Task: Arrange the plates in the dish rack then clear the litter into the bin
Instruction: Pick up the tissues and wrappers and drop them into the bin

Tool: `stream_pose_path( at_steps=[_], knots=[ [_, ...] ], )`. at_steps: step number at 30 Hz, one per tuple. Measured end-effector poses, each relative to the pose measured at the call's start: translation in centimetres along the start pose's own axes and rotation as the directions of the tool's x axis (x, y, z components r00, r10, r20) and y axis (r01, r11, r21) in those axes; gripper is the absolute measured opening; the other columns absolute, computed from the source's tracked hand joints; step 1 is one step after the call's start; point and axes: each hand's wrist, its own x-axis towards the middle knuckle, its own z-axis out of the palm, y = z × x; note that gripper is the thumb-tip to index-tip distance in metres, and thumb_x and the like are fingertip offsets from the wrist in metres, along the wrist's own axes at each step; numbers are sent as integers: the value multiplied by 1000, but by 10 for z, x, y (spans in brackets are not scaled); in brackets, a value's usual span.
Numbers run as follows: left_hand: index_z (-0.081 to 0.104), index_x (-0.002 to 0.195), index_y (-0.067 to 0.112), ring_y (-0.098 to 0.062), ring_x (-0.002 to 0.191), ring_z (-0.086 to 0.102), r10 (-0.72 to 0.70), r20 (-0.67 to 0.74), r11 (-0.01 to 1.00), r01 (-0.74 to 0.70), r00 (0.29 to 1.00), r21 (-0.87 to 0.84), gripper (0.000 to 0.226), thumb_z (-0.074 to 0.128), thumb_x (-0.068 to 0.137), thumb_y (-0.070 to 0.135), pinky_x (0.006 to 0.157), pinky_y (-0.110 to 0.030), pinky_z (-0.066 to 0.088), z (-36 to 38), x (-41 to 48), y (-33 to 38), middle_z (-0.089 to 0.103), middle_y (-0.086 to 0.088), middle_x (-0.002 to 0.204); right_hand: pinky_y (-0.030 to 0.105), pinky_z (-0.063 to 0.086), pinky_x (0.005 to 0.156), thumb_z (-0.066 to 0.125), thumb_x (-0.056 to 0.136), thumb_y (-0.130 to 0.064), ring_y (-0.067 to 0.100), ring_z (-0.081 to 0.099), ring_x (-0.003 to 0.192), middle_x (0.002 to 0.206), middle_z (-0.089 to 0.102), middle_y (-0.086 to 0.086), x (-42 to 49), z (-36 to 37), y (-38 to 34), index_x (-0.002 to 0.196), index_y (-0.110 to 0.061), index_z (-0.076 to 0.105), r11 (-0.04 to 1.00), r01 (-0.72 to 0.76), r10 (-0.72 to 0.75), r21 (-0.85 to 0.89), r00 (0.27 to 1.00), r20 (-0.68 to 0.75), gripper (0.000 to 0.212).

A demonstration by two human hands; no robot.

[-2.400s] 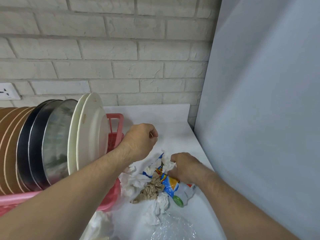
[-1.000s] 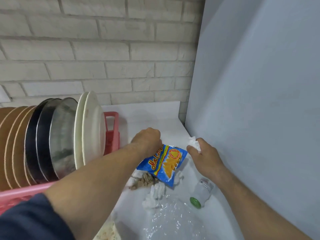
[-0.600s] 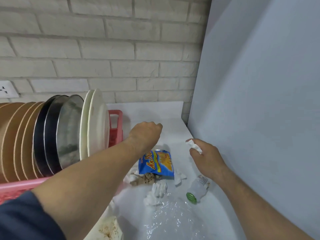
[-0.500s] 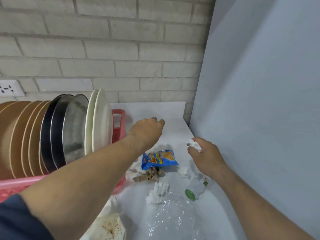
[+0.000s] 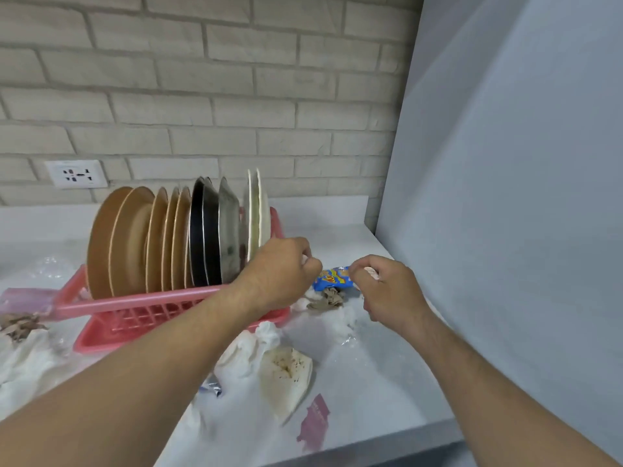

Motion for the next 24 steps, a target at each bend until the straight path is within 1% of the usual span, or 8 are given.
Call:
stream_pose_path(
  at_steps=[2, 6, 10, 13, 14, 18, 22, 24],
  knots=[
    [61, 76, 20, -18, 64, 61, -22, 33, 998, 24, 999, -50, 17, 49, 87, 24, 57, -30, 54, -8, -38, -12, 66, -2, 77, 23, 40, 39, 59, 86, -21, 16, 47, 43, 65, 58, 2, -38, 12, -10, 74, -22, 69, 1000, -6, 6, -13, 1000, 28, 16],
    [67, 77, 19, -4, 51, 54, -19, 58, 988, 27, 998, -149, 17, 53, 87, 16, 47, -17, 42, -23, -117, -34, 64, 8, 67, 22, 43, 41, 60, 88, -25, 13, 48, 44, 71, 59, 4, -113, 39, -19, 76, -17, 67, 998, -45, 49, -42, 995, 93, 16],
    [66, 74, 21, -14, 66, 61, -42, 104, 977, 63, 994, -205, 19, 53, 88, 21, 60, -30, 50, -29, -189, -53, 66, 4, 72, 23, 40, 42, 59, 91, -32, 11, 49, 44, 67, 55, 2, -182, 65, -10, 81, -2, 63, 991, -115, 123, -61, 980, 154, 33],
    [63, 72, 23, -18, 62, 61, -106, 187, 959, 151, 977, -242, 20, 50, 86, 27, 62, -33, 51, -20, -236, -69, 68, -3, 71, 23, 39, 54, 55, 92, -34, 10, 48, 55, 71, 58, -18, -224, 86, 10, 80, 2, 60, 979, -160, 186, -129, 955, 232, 38],
    [63, 71, 23, -18, 62, 61, -123, 213, 951, 176, 969, -253, 20, 50, 85, 28, 62, -32, 50, -14, -250, -75, 68, -3, 71, 24, 39, 56, 53, 91, -31, 10, 47, 55, 67, 56, -16, -235, 91, 18, 80, 3, 60, 974, -178, 209, -141, 945, 251, 37],
    [59, 63, 21, -7, 57, 52, -141, 285, 946, 214, 948, -243, 22, 51, 84, 22, 55, -24, 38, 17, -295, -92, 61, 6, 62, 25, 38, 54, 51, 88, -25, 7, 47, 53, 58, 56, -12, -269, 107, 48, 67, -13, 63, 957, -230, 274, -176, 915, 297, 27],
    [63, 68, 20, -9, 62, 57, -216, 363, 930, 304, 906, -208, 20, 51, 84, 21, 62, -27, 48, 58, -328, -116, 64, 6, 65, 29, 46, 59, 51, 88, -25, 12, 59, 68, 74, 66, -7, -290, 128, 90, 73, -23, 67, 937, -241, 318, -251, 887, 335, 22],
    [65, 72, 22, -9, 68, 61, -266, 395, 914, 361, 879, -186, 20, 50, 85, 24, 65, -28, 51, 81, -342, -129, 67, 7, 68, 27, 49, 62, 53, 88, -26, 12, 61, 76, 82, 67, -8, -301, 138, 116, 80, -25, 66, 922, -263, 352, -284, 874, 333, 16]
  ],
)
